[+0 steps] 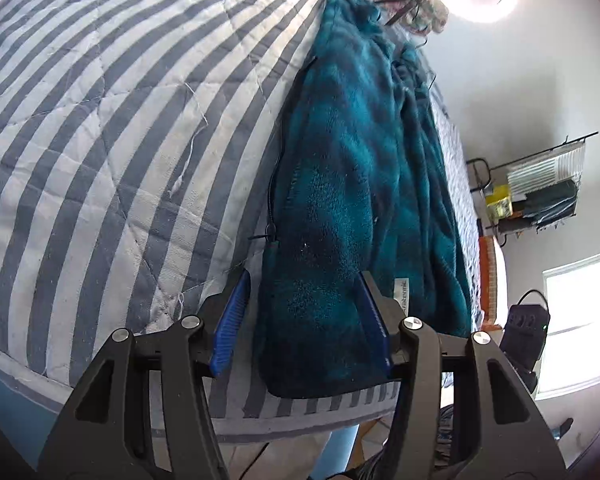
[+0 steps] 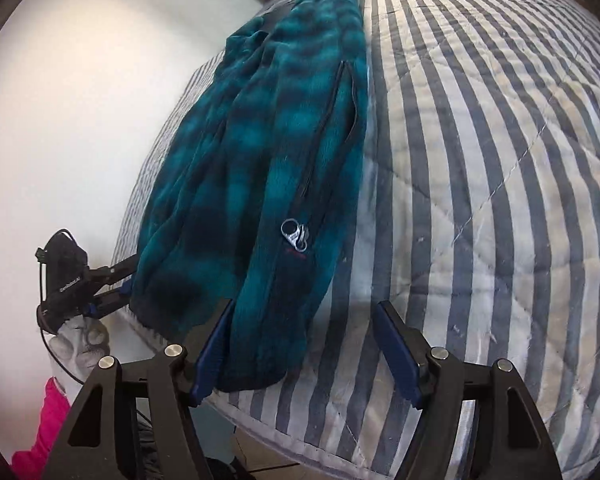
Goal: Fold large clothes
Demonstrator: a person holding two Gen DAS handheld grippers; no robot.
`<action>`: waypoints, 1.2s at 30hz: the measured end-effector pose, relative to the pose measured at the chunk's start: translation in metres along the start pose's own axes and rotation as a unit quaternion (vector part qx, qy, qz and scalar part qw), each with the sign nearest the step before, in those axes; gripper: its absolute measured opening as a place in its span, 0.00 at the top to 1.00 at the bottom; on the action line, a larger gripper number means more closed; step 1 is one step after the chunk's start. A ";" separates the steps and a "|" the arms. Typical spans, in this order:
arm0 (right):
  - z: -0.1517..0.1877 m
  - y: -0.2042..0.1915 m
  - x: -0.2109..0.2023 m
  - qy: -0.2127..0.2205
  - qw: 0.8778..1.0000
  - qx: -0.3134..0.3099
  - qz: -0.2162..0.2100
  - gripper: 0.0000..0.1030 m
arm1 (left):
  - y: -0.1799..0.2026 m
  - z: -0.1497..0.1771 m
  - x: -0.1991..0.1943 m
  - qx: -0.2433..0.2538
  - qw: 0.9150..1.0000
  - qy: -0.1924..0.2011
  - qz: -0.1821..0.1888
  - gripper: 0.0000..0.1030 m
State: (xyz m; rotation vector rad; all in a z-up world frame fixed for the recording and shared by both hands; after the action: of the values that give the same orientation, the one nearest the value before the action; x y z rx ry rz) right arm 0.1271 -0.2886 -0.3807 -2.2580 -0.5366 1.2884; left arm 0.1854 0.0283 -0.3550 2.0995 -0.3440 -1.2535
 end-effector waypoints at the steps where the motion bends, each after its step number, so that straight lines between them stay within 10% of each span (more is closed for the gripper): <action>1: 0.000 0.001 -0.001 0.005 1.000 0.000 -0.009 0.29 | 0.000 0.001 0.000 -0.003 1.000 0.000 0.004 0.47; 10: 0.019 -0.011 0.013 -0.024 0.991 0.031 -0.131 0.36 | 0.002 0.024 -0.004 -0.004 0.999 -0.018 0.043 0.56; 12: 0.019 -0.014 0.017 -0.029 0.989 0.032 -0.144 0.46 | 0.003 0.027 -0.005 -0.004 0.999 -0.021 0.044 0.77; 19: 0.019 -0.026 0.007 -0.023 0.987 0.032 -0.156 0.80 | 0.035 0.024 -0.027 0.003 0.996 -0.001 0.086 0.87; 36: -0.054 -0.053 -0.038 0.050 0.974 0.053 -0.213 0.84 | 0.085 -0.053 -0.051 -0.026 0.990 0.063 0.123 0.88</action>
State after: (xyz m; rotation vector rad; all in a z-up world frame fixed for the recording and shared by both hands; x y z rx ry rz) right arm 0.1505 -0.2780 -0.2997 -1.9669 -0.8391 0.9571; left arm 0.2144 0.0132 -0.2475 2.0097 -0.4911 -0.9720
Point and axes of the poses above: each gripper's, at about its wrist camera, not at the fingertips, and x roughly the way its jaws point, y to its right, z to its underside, the point moved 7 cm from there along x, roughly the way its jaws point, and after that the axes turned 8 degrees about y, right-handed, at the moved point
